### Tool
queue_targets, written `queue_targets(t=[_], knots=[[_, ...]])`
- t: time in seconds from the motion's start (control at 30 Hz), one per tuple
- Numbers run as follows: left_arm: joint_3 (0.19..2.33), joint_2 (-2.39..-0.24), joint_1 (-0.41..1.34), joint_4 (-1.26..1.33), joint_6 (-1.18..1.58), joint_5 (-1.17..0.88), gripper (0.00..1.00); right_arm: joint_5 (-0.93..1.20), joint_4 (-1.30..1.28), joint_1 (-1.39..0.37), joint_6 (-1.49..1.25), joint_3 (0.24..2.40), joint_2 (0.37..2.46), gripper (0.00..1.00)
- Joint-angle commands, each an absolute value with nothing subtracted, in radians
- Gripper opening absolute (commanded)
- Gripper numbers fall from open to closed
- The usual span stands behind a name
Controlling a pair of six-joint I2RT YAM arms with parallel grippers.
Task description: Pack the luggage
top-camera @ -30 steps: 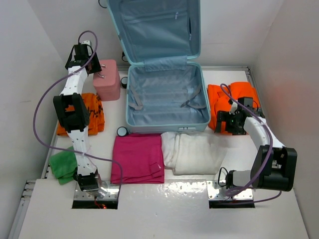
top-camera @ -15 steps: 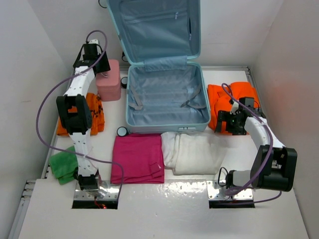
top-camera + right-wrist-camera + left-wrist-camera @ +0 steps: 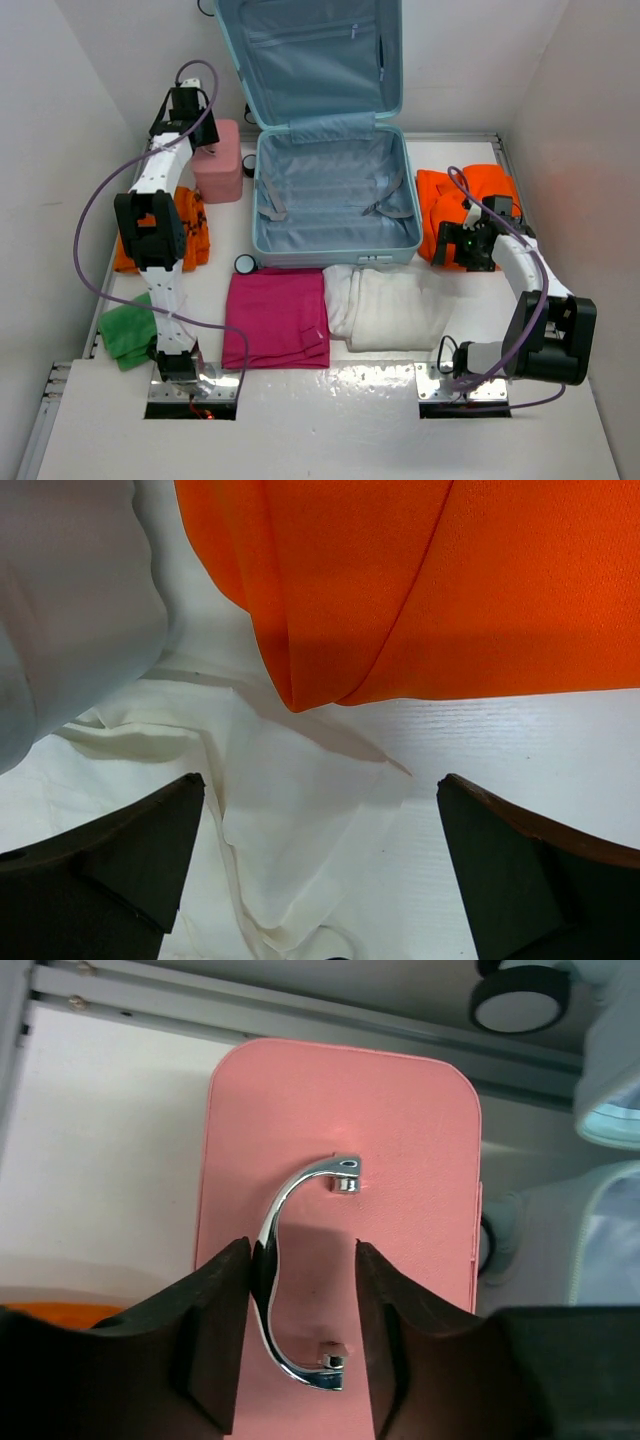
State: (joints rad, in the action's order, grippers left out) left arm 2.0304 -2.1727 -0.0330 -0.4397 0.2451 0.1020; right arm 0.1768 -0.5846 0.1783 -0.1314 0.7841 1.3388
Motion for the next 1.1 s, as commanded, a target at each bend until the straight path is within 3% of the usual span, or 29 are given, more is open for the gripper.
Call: queue_targets(t=[0.0, 0.13, 0.27, 0.33, 0.43, 0.53, 0.67, 0.8, 1.07], knots=[[2.025, -2.143, -0.037, -0.43, 0.278, 0.014, 0.43, 0.201, -0.571, 0.187, -0.129, 0.787, 1.339, 0.99], [2.025, -2.143, -0.037, -0.43, 0.278, -0.032, 0.33, 0.204, -0.569, 0.192, -0.127, 0.785, 1.344, 0.99], [2.025, -2.143, -0.046, -0.43, 0.298, -0.069, 0.3, 0.215, -0.569, 0.193, -0.13, 0.782, 1.351, 0.99], [2.016, -2.143, -0.046, -0.43, 0.298, -0.069, 0.3, 0.216, -0.569, 0.193, -0.13, 0.784, 1.348, 0.99], [2.003, -2.163, -0.046, -0.43, 0.319, -0.069, 0.42, 0.218, -0.572, 0.196, -0.127, 0.787, 1.35, 0.99], [1.984, -2.184, -0.055, -0.43, 0.328, -0.045, 0.42, 0.221, -0.575, 0.199, -0.124, 0.788, 1.345, 0.99], [1.983, -2.195, -0.055, -0.439, 0.328, -0.012, 0.27, 0.229, -0.575, 0.198, -0.13, 0.795, 1.358, 0.99], [1.983, -2.195, -0.055, -0.459, 0.308, 0.008, 0.0, 0.235, -0.578, 0.199, -0.132, 0.801, 1.359, 0.99], [1.996, -2.042, -0.055, -0.459, 0.299, -0.023, 0.0, 0.253, -0.58, 0.199, -0.133, 0.796, 1.345, 0.99]])
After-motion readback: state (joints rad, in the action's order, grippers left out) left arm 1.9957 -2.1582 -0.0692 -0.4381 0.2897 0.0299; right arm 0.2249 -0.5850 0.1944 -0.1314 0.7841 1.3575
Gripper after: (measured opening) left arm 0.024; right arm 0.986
